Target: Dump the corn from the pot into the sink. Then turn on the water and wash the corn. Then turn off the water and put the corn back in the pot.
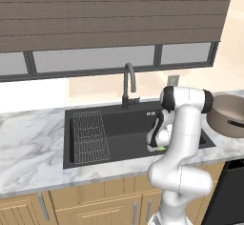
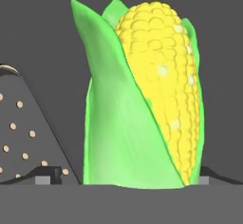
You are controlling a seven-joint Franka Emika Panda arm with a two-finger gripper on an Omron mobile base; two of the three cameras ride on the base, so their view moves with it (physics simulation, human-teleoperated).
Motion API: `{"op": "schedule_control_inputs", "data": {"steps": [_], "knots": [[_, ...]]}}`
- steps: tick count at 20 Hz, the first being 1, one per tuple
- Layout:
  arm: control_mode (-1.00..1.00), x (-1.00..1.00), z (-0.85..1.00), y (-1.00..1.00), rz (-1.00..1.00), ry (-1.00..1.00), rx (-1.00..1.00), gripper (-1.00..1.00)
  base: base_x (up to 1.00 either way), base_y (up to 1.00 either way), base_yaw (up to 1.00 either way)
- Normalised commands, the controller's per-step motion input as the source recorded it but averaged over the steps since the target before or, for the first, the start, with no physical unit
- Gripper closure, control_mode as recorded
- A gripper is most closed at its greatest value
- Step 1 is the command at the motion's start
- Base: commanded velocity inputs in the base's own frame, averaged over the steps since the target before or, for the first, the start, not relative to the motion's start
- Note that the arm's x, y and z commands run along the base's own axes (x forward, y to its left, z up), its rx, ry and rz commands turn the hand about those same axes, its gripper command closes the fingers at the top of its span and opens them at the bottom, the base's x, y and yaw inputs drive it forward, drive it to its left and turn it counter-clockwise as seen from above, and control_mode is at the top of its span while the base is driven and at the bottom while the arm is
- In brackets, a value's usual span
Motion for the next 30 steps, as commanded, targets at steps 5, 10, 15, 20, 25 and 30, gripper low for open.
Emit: {"op": "schedule_control_inputs", "data": {"steps": [5,10,15,20,25,30], "knots": [[-1.00,-0.10,-0.03,0.00,0.00,0.00,0.00,1.00,0.00,0.00,0.00],[-1.00,-0.08,0.00,0.00,0.00,0.00,0.00,1.00,0.00,0.00,0.00],[-1.00,-0.05,0.43,0.00,0.00,-0.04,0.00,1.00,0.00,0.00,0.00],[-1.00,-0.02,1.00,-0.02,0.00,-0.13,0.00,1.00,0.00,0.00,0.00],[-1.00,-0.09,1.00,-0.08,0.01,-0.18,0.00,1.00,0.00,0.00,0.00],[-1.00,-0.14,1.00,-0.17,0.03,-0.21,0.00,1.00,0.00,0.00,0.00]]}}
